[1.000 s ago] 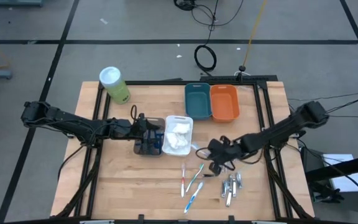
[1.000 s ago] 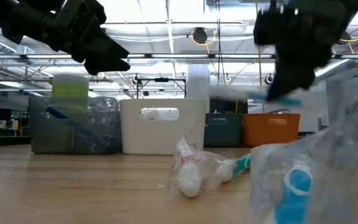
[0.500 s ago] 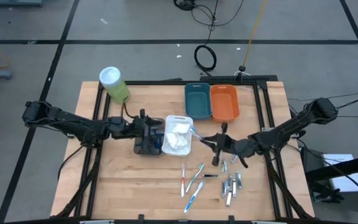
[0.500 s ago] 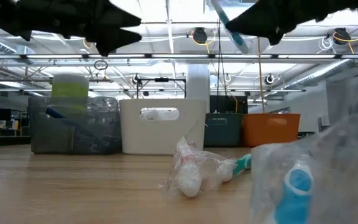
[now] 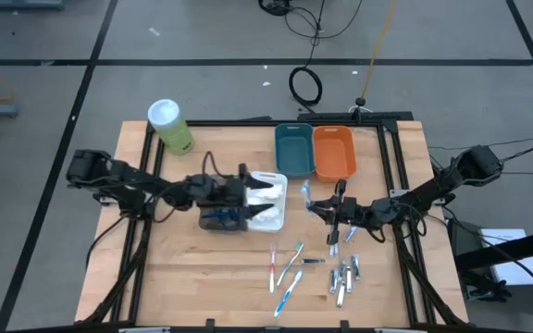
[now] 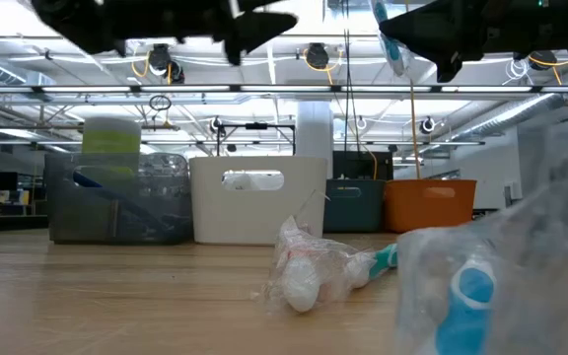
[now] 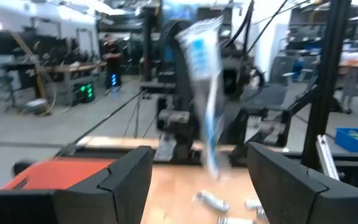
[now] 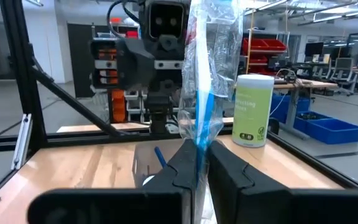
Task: Pick & Place Travel size toiletries
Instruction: Put the blue toothbrush into the green bin
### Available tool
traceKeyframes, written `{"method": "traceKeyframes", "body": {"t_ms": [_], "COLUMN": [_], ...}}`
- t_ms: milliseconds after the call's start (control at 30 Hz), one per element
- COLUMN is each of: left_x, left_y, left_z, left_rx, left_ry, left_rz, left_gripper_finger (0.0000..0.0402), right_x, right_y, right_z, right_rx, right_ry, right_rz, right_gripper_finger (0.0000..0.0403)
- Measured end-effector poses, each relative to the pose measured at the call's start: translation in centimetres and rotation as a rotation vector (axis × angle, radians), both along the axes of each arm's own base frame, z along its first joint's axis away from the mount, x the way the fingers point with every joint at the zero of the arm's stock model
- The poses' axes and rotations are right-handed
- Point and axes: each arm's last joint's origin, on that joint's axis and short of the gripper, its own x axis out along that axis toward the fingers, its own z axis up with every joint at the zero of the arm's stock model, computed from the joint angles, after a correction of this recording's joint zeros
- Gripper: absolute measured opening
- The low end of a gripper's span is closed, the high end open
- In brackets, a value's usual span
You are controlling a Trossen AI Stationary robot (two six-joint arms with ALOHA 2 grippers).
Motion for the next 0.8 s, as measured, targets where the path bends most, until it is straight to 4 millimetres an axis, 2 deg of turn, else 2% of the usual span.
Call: {"method": "traceKeyframes", "body": {"t_ms": [233, 500, 667, 800], "left_x": [4.1, 8.1, 9.8, 10.3], "left_y": [-0.6, -1.1, -1.2, -1.0], "left_z": [1.8, 1.6, 1.3, 1.1], "left_rx": [0.006, 0.013, 0.017, 0.018], "left_ry": [-0.055, 0.011, 0.018, 0.037], "left_rz": [-0.056, -0.102, -0.103, -0.093], "left_gripper_finger": [0.0260, 0.0260, 0.0260, 0.0259], "right_x": [0.0, 0.0, 0.0, 0.0], "right_y": [0.1, 0.1, 0.1, 0.1], "right_z": [0.0, 0.0, 0.0, 0.0], "right_rx": [-0.004, -0.005, -0.008, -0.008], "right_ry": [0.002, 0.004, 0.003, 0.003], "right_rz": [0.026, 0.026, 0.051, 0.052], "right_gripper_finger": [0.0015, 0.0015, 0.0015, 0.0015]}}
